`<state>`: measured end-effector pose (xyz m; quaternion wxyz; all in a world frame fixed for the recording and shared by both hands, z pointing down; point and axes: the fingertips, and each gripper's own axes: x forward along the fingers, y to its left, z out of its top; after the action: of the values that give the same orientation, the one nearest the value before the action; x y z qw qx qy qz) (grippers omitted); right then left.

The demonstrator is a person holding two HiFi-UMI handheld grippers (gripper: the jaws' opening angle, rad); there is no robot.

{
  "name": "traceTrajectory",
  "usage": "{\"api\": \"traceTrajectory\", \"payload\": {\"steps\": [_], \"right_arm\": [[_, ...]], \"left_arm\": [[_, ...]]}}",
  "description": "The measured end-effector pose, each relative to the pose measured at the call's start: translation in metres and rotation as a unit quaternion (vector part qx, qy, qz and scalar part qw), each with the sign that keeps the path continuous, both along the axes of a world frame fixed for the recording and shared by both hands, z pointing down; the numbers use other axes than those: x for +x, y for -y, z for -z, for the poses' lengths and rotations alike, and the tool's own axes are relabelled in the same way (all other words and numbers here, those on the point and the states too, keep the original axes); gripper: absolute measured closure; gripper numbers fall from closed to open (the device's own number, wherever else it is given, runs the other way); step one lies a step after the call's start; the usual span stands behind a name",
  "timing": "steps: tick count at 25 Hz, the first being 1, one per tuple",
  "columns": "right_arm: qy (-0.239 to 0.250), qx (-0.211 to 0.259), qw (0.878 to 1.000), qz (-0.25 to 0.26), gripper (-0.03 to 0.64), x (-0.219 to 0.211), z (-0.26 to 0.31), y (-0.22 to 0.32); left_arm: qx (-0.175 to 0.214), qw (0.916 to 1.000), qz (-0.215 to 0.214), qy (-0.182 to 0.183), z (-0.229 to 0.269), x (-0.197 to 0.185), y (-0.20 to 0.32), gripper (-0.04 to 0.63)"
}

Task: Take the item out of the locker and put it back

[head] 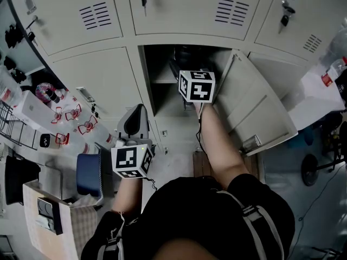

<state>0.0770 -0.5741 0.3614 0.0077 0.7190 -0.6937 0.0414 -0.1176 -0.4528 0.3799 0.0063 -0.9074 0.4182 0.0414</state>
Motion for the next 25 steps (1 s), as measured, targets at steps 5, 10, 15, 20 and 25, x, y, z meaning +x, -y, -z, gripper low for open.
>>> {"api": "traceTrajectory", "payload": {"steps": [5, 10, 15, 20, 25], "right_arm": [[0.036, -0.023, 0.999, 0.03, 0.215, -0.009, 0.0, -0.011], [0.074, -0.036, 0.995, 0.059, 0.214, -0.016, 0.001, -0.024], [0.083, -0.042, 0.993, 0.075, 0.214, -0.027, -0.004, -0.04], [0.121, -0.052, 0.986, 0.106, 0.213, -0.039, -0.013, -0.059], [0.129, -0.06, 0.982, 0.125, 0.213, -0.049, -0.023, -0.086]], "left_arm": [[0.0, 1.0, -0.005, -0.002, 0.0, 0.004, -0.002, 0.582], [-0.001, 1.0, -0.008, -0.003, -0.002, 0.005, -0.006, 0.583], [0.0, 1.0, -0.008, -0.004, -0.002, 0.007, -0.011, 0.583], [-0.001, 1.0, -0.005, -0.005, -0.003, 0.006, -0.02, 0.583], [-0.002, 1.0, 0.002, -0.002, -0.006, 0.006, -0.029, 0.583]]}}
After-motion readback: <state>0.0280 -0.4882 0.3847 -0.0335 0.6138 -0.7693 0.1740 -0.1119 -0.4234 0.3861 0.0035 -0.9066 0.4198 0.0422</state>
